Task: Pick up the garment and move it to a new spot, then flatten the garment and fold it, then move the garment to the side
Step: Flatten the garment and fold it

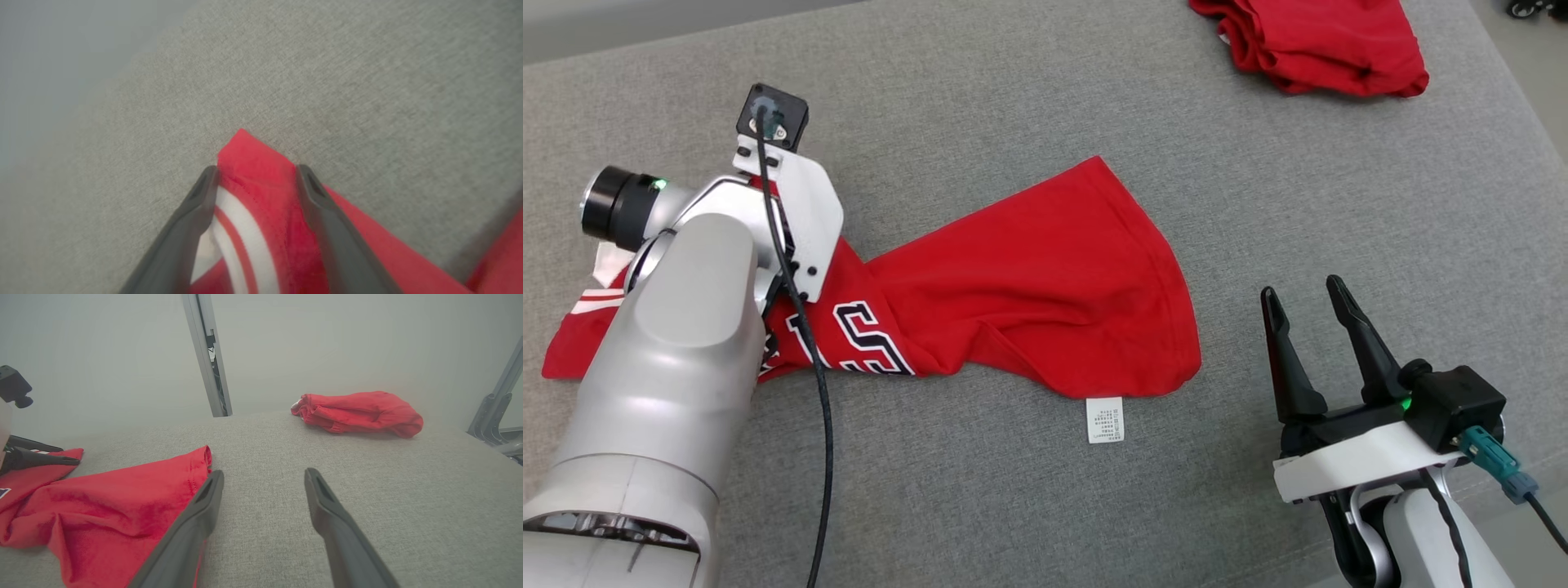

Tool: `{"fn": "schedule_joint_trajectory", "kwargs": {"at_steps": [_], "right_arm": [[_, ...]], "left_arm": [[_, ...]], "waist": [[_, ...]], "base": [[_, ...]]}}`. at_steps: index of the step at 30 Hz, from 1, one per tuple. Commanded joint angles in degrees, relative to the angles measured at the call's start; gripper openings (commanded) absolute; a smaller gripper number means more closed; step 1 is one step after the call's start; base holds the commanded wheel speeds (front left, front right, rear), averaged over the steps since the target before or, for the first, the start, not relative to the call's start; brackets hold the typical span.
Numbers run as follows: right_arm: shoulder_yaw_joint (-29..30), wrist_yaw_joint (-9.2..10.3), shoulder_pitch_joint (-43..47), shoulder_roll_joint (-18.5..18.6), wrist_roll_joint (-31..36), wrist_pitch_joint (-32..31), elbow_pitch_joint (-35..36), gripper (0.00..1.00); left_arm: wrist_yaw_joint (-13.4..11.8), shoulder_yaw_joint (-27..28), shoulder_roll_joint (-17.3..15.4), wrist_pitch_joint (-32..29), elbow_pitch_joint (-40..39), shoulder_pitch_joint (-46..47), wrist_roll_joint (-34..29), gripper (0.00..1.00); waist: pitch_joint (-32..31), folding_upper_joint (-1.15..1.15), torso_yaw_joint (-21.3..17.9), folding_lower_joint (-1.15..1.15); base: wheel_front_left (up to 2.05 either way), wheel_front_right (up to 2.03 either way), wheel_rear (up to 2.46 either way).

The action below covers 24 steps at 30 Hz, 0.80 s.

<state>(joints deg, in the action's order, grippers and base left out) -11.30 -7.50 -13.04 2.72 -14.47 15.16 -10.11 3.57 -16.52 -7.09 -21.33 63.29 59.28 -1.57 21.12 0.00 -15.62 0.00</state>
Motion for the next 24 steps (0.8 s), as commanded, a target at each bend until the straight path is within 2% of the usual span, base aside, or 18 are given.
{"fn": "schedule_joint_trajectory", "kwargs": {"at_steps": [1, 2, 3, 4, 12, 16, 20, 24], "right_arm": [[0.33, 0.01, -0.47, 0.36, -0.42, 0.06, 0.09, 1.00], [0.33, 0.01, -0.47, 0.36, -0.42, 0.06, 0.09, 1.00], [0.41, 0.00, -0.42, 0.35, -0.41, 0.06, 0.13, 1.00], [0.55, 0.01, -0.32, 0.35, -0.36, 0.06, 0.20, 1.00], [1.02, 0.01, 0.32, 0.36, -0.30, 0.06, 0.28, 1.00], [1.32, 0.01, 0.64, 0.38, 0.34, 0.06, -0.05, 1.00], [2.20, 0.00, 1.28, 0.35, 1.00, 0.06, 0.04, 1.00], [2.65, 0.01, 1.56, 0.36, 1.87, 0.06, -0.18, 1.00]], "left_arm": [[0.56, -0.26, -0.72, -0.09, 1.48, 0.84, 0.40, 0.47], [0.56, -0.26, -0.72, -0.09, 1.48, 0.84, 0.40, 0.47], [0.80, -0.23, -0.77, 0.79, 1.66, 0.83, 0.71, 0.13], [0.91, -0.24, -0.70, 2.11, 1.58, 0.85, 0.84, 0.00], [2.03, 1.90, 1.61, 14.78, -0.44, 1.10, 5.51, 0.00], [3.00, 2.91, 2.49, 23.59, -3.72, 0.02, 8.63, 0.00], [3.90, 1.71, 3.20, 33.48, -10.82, -3.42, 11.82, 0.00], [3.91, 0.66, 1.93, 36.27, -23.02, -11.55, 14.54, 0.00]], "waist": [[-0.08, 0.00, -0.18, 0.00], [-0.08, 0.00, -0.18, 0.00], [-0.11, 0.00, -0.17, 0.00], [-0.17, 0.00, -0.07, 0.00], [-0.97, 0.00, 2.44, 0.00], [-1.48, 0.00, 4.83, 0.00], [-2.06, 0.00, 7.82, 0.00], [-2.63, 0.00, 11.05, 0.00]], "base": [[0.00, 0.00, 0.00], [0.00, 0.00, 0.00], [0.00, 0.00, 0.00], [0.00, 0.00, 0.00], [0.00, 0.00, 0.00], [0.00, 0.00, 0.00], [0.00, 0.00, 0.00], [0.00, 0.00, 0.00]]}}
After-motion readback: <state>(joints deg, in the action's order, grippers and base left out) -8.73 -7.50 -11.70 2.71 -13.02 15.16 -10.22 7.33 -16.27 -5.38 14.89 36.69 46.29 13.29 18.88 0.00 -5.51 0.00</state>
